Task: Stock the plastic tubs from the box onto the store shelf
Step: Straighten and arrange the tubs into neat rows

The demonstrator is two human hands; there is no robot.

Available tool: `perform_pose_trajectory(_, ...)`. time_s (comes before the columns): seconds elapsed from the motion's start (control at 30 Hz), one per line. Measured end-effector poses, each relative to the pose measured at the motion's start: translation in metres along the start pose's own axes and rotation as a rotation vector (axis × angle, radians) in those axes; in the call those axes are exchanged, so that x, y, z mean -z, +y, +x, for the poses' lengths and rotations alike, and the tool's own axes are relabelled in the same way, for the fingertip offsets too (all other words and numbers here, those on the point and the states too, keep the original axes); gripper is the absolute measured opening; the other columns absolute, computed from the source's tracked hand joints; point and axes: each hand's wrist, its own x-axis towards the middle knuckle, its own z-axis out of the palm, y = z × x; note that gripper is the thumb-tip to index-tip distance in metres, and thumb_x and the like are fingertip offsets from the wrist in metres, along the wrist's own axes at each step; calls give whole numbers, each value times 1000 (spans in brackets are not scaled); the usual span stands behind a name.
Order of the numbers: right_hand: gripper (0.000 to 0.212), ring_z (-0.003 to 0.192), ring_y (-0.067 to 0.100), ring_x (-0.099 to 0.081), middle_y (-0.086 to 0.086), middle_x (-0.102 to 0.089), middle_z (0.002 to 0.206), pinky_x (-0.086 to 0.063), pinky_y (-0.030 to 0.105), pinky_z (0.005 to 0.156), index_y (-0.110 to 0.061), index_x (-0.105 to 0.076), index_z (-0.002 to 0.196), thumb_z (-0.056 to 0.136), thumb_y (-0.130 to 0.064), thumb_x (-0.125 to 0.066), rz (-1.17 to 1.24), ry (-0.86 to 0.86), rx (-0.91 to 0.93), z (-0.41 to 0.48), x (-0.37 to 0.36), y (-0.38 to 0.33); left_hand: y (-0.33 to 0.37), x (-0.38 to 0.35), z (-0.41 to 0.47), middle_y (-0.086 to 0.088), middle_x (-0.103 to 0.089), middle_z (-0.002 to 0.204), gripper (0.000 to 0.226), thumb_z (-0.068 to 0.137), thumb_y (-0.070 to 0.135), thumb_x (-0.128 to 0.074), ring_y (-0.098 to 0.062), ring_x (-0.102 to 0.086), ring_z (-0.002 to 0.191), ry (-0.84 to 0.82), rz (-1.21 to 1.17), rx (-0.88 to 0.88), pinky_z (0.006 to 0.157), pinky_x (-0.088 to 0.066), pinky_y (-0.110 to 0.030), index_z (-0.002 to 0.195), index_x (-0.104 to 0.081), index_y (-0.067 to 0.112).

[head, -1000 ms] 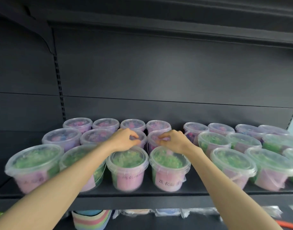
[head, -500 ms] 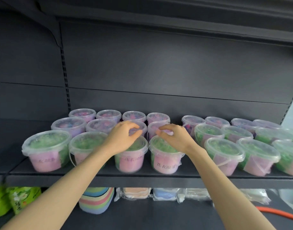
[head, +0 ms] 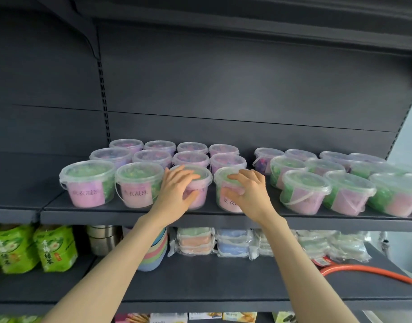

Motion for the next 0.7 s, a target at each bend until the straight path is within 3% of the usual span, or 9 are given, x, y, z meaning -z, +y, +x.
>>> perform_pose_trajectory(0.07,57,144,29,-1,9,-14,157,-12,35,113,-29,-49,135,83,-32,-70,67,1,-29,-6,-4,0,2,-4,-3,-10,-43,140,35,86,12,-64,-30,-23,139,8,-15,-2,110,1,-28,120,-58,9)
perform_pose_trajectory(0.13,87,145,27,11,10,10,158,-9,41,116,-30,-26,148,77,-30,-77,162,40,-67,-16,-12,0,8,-9,-12,-11,-27,149,42,85,10,-65,-26,-13,142,48,-63,59,112,-2,-29,124,-52,10)
perform_pose_trajectory(0.2,120,146,24,11,11,16,158,-9,42,118,-20,2,151,69,-25,-84,262,99,-117,-25,-22,2,15,-16,-29,-14,-24,149,54,79,7,-69,-23,-18,139,178,-137,163,113,-15,-33,127,-44,7)
perform_pose_trajectory(0.3,131,147,26,-5,9,4,160,-19,45,117,-10,20,147,69,-22,-84,361,129,-208,-35,-32,8,23,-28,-50,-19,-39,134,72,72,13,-78,-33,-41,124,318,-146,335,101,-39,-47,129,-37,-1)
perform_pose_trajectory(0.37,128,141,32,-24,11,-13,158,-27,45,113,-9,19,147,71,-26,-83,318,144,-234,-37,-38,10,27,-34,-54,-20,-43,132,84,71,28,-80,-36,-47,119,288,-131,485,97,-41,-50,134,-33,-2)
perform_pose_trajectory(0.47,122,136,31,-33,9,-25,155,-34,43,109,-10,10,150,71,-33,-81,325,167,-278,-35,-41,11,31,-40,-50,-24,-46,135,97,69,41,-79,-37,-44,123,260,-62,580,106,-31,-46,138,-30,-7)
perform_pose_trajectory(0.6,103,121,24,-46,4,-42,135,-42,35,92,-17,-17,146,68,-37,-82,313,184,-271,-36,-41,16,31,-44,-43,-23,-51,127,88,72,40,-76,-36,-46,120,267,12,632,105,-28,-42,135,-35,-6)
perform_pose_trajectory(0.7,97,119,25,-48,3,-43,135,-44,37,91,-15,-23,142,68,-39,-81,289,181,-271,-35,-42,17,27,-45,-45,-21,-52,126,82,75,38,-75,-35,-46,119,264,7,626,104,-27,-41,135,-37,-4)
